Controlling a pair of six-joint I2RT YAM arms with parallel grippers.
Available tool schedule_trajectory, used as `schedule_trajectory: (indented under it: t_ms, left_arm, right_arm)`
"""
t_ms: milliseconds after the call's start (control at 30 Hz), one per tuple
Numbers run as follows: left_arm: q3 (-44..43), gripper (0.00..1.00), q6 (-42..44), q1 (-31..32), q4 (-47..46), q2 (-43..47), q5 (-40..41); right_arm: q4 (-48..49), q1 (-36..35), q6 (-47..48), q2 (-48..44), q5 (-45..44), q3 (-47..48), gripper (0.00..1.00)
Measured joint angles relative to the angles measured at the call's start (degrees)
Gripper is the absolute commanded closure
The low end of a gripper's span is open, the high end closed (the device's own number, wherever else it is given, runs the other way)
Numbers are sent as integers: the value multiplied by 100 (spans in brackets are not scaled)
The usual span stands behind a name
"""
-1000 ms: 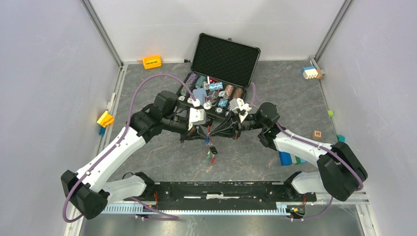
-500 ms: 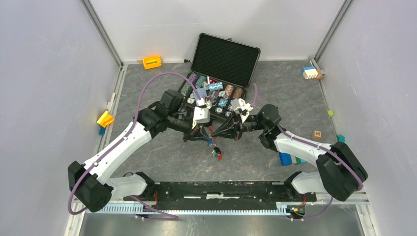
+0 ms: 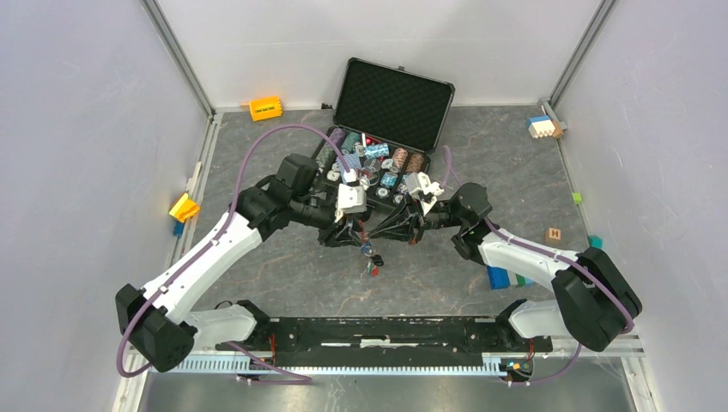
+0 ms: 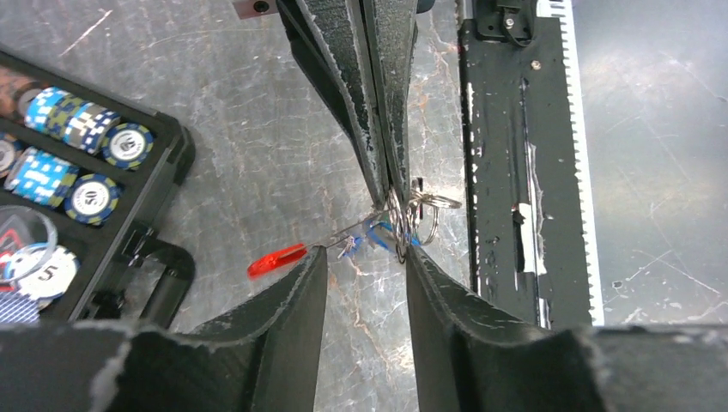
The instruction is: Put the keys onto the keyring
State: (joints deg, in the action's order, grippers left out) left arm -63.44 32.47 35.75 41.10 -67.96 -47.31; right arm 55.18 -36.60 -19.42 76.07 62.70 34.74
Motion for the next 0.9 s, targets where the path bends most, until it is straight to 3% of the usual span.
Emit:
schedule_trajectory:
  t_ms: [133, 500, 900]
  left_arm:
    - [-17, 45, 127, 0, 59, 282, 284]
    - [0, 44, 197, 9, -83, 520, 170]
    - [289, 56, 195, 136, -424, 435, 61]
  right_arm:
    - [-2, 0, 26, 0, -2, 0, 100]
    - [-44, 0, 39, 0, -4, 0, 100]
    - [-44, 0, 39, 0, -9, 0, 100]
